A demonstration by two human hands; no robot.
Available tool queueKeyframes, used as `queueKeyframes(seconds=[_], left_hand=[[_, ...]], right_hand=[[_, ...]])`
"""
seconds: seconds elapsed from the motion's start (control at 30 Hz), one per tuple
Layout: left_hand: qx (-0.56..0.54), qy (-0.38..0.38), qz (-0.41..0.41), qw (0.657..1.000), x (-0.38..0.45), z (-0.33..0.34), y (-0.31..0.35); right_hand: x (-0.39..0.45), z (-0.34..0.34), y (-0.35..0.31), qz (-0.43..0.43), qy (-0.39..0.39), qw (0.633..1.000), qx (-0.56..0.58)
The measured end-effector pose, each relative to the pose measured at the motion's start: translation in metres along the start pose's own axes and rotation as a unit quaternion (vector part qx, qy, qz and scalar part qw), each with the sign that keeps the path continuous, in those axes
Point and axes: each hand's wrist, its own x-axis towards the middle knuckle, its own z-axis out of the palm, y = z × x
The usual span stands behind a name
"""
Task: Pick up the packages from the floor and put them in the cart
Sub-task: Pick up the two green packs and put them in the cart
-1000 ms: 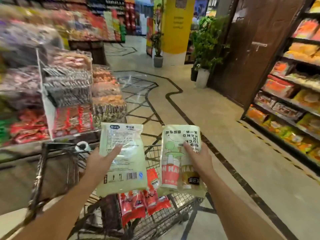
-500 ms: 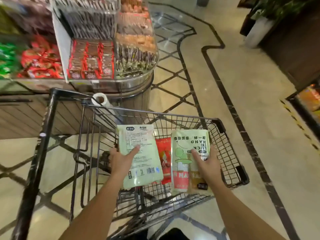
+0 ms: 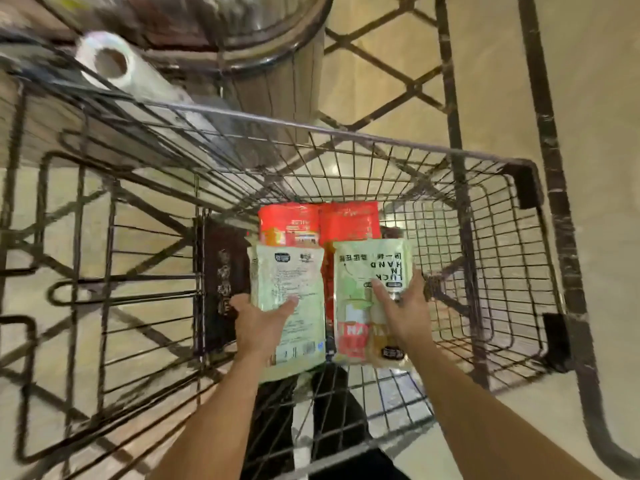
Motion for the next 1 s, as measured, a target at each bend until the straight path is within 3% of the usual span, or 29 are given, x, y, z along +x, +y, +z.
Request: queueKeyframes(seconds=[0.27,0.4,0.6,0.77,0.87,1.0], left_hand=[[0.072,-0.053,-0.032,0.995,0.024,0.030,-0.029],[0.091,-0.031,-0.056,0.994,0.016,0.025,-0.028],[0.133,0.007,0.075,0.988,-0.012,0.009,-0.002],[0.334,0.050,0.247,0.908,-0.055,-0.019,0.041],[0.402,0.116,0.324,0.848,-0.085,-0.051,0.068],[0.451,0.196,0.343,0.800,-0.130,-0.113,0.100]], right_hand=[[0.040,0.046,0.068,0.000,-0.088,0.996,0.005],[0.042,0.036,0.041,0.047,-0.141,0.986,-0.076],[0.021,0.016,-0.005,0.002,-0.118,0.974,-0.192],[-0.019,-0.015,-0.068,-0.141,-0.096,0.925,-0.340],[-0.040,-0.036,-0.111,-0.223,-0.071,0.900,-0.368],[-0.073,-0.056,-0.182,-0.325,-0.035,0.865,-0.380]])
